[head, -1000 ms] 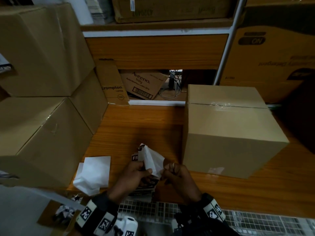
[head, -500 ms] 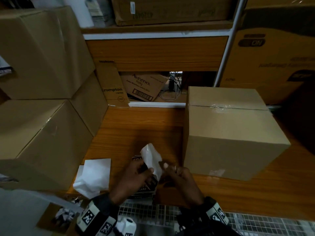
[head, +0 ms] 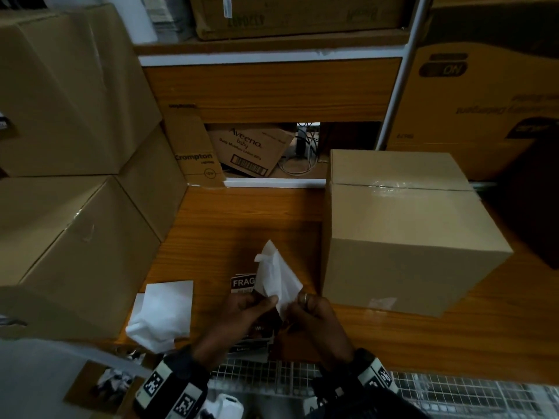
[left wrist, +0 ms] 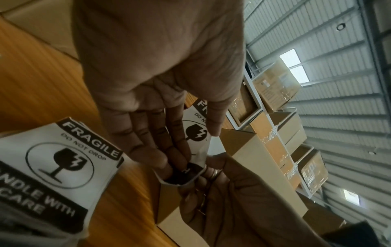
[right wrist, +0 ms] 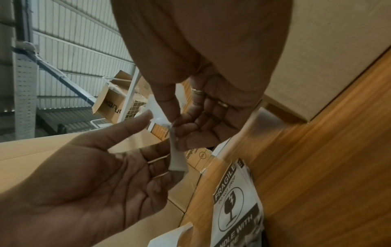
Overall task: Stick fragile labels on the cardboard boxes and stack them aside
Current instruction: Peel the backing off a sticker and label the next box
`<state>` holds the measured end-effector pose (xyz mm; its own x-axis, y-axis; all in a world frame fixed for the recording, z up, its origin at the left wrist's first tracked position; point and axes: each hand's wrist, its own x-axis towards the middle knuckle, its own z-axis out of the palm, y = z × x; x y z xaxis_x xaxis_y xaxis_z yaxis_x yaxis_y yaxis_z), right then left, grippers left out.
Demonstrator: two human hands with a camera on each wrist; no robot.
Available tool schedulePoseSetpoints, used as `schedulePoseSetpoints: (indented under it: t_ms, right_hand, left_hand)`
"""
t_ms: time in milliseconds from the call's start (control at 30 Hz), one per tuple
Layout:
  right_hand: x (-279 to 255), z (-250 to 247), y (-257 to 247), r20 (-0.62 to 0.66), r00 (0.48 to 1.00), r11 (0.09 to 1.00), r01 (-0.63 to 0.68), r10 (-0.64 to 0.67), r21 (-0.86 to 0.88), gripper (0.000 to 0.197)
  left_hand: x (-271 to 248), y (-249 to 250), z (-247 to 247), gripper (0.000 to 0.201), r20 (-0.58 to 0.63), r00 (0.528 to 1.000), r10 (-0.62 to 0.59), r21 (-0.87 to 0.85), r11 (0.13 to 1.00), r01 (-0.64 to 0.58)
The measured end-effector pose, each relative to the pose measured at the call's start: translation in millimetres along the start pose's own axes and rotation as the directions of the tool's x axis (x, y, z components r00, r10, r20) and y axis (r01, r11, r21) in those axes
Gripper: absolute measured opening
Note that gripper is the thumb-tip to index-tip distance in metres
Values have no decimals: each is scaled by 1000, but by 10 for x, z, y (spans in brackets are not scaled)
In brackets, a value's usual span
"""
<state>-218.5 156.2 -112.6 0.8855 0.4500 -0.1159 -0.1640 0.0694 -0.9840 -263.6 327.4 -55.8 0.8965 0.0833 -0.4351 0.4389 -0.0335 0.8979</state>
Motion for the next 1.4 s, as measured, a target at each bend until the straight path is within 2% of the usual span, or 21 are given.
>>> schedulePoseSetpoints:
  t_ms: [133, 200, 300, 433, 500, 600, 700, 733, 833, 867, 1000, 1133, 1200, 1300, 1400]
  right_hand:
    - [-11, -2, 29, 24, 998, 998, -60, 60, -17, 27]
    - [-18, 11, 15, 12, 997, 997, -82, 82, -5, 24]
    - [-33, -13, -38, -9, 996, 990, -87, 88, 115, 25]
    - [-11, -53, -33, -10, 998, 990, -67, 69, 120, 27]
    - [-9, -45, -17, 15, 997, 992, -77, 75, 104, 27]
    - [-19, -55, -12, 40, 997, 994, -73, 70, 85, 28]
    - [-30, -94, 4, 74, 994, 994, -82, 76, 75, 39]
    - [-23, -106, 11, 84, 992, 992, -98, 91, 80, 37]
    - [50, -131, -6, 68, 981, 980, -188, 184, 68, 15]
    - [73, -144, -25, 52, 977, 976, -211, 208, 57, 14]
    - [146, -197, -129, 67, 971, 973, -230, 228, 16, 32]
    - [207, -230, -252, 74, 965, 967, -253, 251, 10, 30]
    - [218, -206, -287, 46, 972, 972, -230, 228, 43, 36]
    - [198, -154, -252, -11, 994, 993, -108, 109, 41, 36]
    - [135, -89, -112, -22, 999, 998, 41, -40, 50, 40]
  left_hand:
    - [1, -15, -77, 32, 73, 997, -3, 35, 999, 0]
    - [13, -26, -150, 43, 157, 987, -26, 65, 998, 16]
    - [24, -18, -198, 47, 266, 964, -14, 92, 996, -10]
    - [75, -49, -108, 41, 99, 991, 85, 230, 967, -106]
    - [108, -93, -68, 41, 71, 988, 140, 291, 944, -155]
    - [131, -133, -50, 40, 71, 980, 183, 287, 938, -196]
    - [150, -148, -78, 42, 114, 977, 181, 292, 934, -207]
    - [161, -153, -87, 40, 132, 976, 173, 296, 933, -205]
    - [188, -127, -108, 19, 157, 979, 130, 333, 926, -177]
    - [194, -109, -114, 14, 162, 979, 123, 345, 923, -173]
    - [251, 6, -157, 15, 177, 982, 68, 380, 915, -131]
    - [285, 164, -179, 17, 227, 974, 5, 384, 919, -95]
    - [285, 214, -171, 14, 215, 976, 32, 395, 911, -117]
    - [272, 219, -111, 6, 100, 985, 141, 399, 901, -170]
    - [216, 191, -10, 18, -41, 975, 216, 354, 916, -188]
